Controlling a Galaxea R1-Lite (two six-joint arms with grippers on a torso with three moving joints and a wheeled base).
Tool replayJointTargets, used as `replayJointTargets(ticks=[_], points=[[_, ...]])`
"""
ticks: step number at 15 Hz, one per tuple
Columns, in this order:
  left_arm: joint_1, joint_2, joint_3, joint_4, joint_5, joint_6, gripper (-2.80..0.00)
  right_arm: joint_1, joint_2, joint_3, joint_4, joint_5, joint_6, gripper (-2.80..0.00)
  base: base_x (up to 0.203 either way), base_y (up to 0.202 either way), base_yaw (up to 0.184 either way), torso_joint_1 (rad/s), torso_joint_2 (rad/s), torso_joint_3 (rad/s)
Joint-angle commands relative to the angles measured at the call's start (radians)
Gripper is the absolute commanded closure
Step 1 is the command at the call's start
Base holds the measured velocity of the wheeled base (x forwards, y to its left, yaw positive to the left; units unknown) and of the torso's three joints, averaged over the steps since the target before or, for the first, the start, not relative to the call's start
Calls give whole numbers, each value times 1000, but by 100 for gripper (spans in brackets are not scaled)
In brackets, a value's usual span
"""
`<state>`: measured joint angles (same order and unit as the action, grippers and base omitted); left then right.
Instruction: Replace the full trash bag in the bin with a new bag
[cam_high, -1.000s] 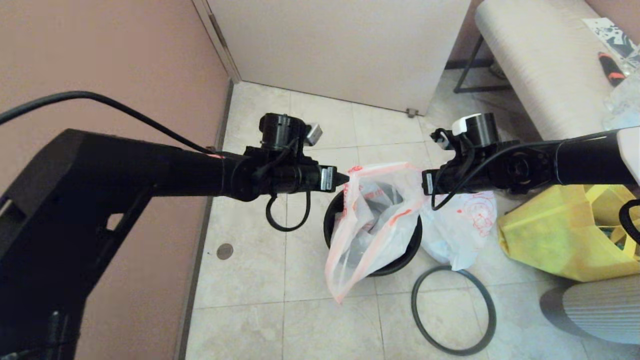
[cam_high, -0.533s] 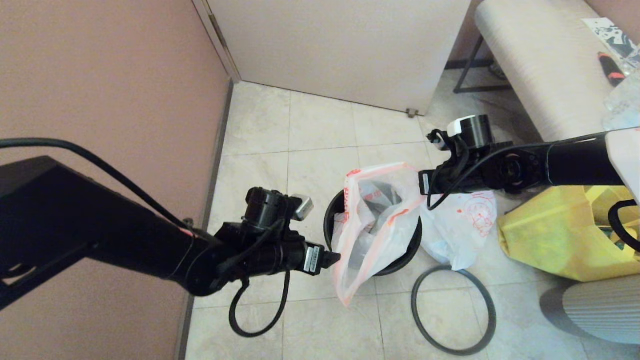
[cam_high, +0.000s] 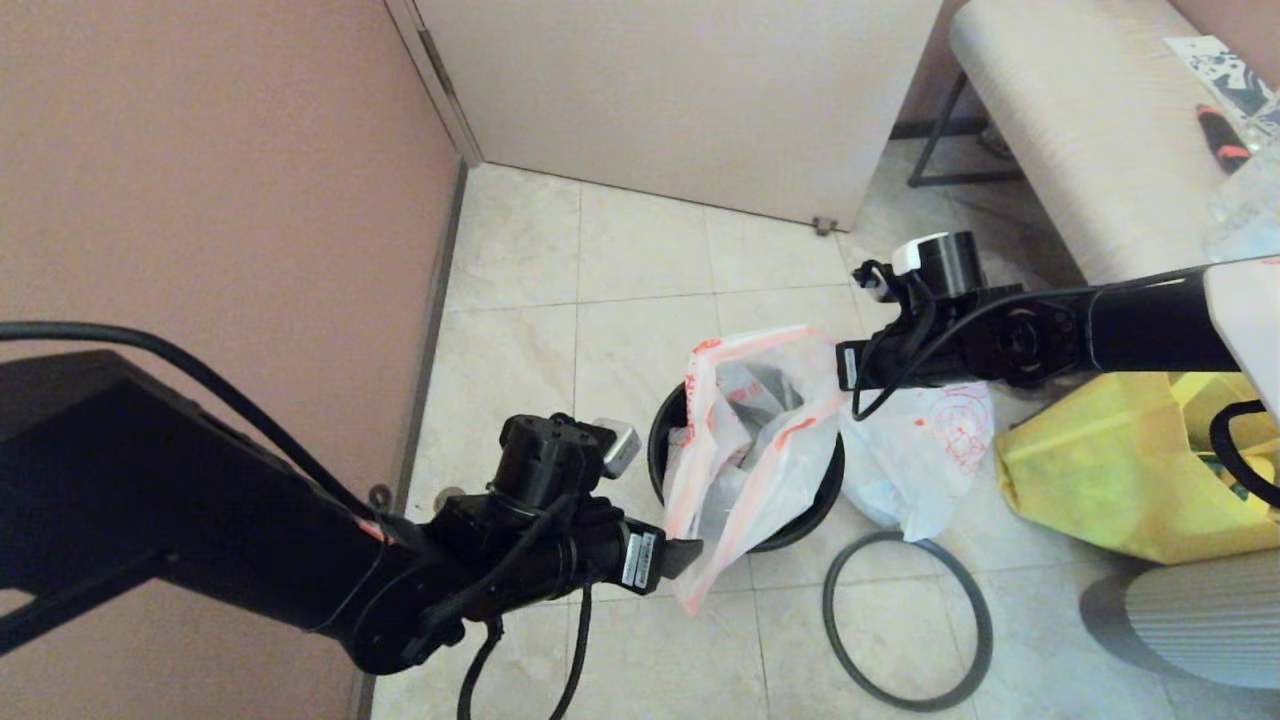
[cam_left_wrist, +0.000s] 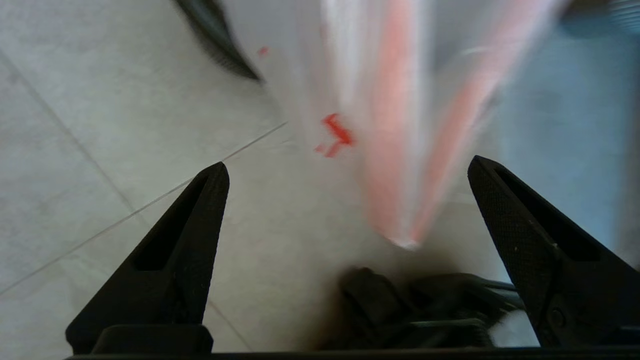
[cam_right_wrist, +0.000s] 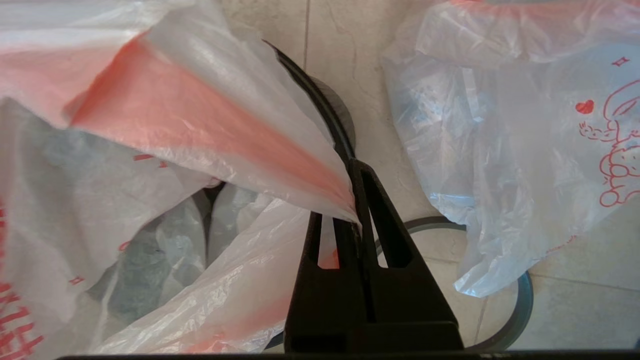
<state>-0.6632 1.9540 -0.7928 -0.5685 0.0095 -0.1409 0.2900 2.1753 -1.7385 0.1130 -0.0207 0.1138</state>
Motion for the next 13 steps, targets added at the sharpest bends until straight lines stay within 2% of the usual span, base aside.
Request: replayJointTargets(ticks=[1, 3, 6, 7, 10, 13], points=[[3, 92, -10, -31, 22, 0, -280, 3, -5, 1, 1, 1, 1, 0, 0, 0, 0, 0, 0, 0], [18, 178, -28, -147, 41, 1, -280, 3, -6, 1, 1, 1, 3, 0, 0, 0, 0, 0, 0, 0], [22, 261, -125, -186, 80, -4, -280, 6, -7, 1, -1, 2, 21, 0, 0, 0, 0, 0, 0, 0], [20, 285, -164, -188, 115, -6, 0, 6, -9, 1, -3, 2, 27, 0, 0, 0, 0, 0, 0, 0], [16, 290, -251, -185, 160, -22, 0, 6, -3, -3, -57, 2, 52, 0, 0, 0, 0, 0, 0, 0], [44, 281, -331, -167, 194, -22, 0, 5, 36, -87, -99, 2, 58, 0, 0, 0, 0, 0, 0, 0]])
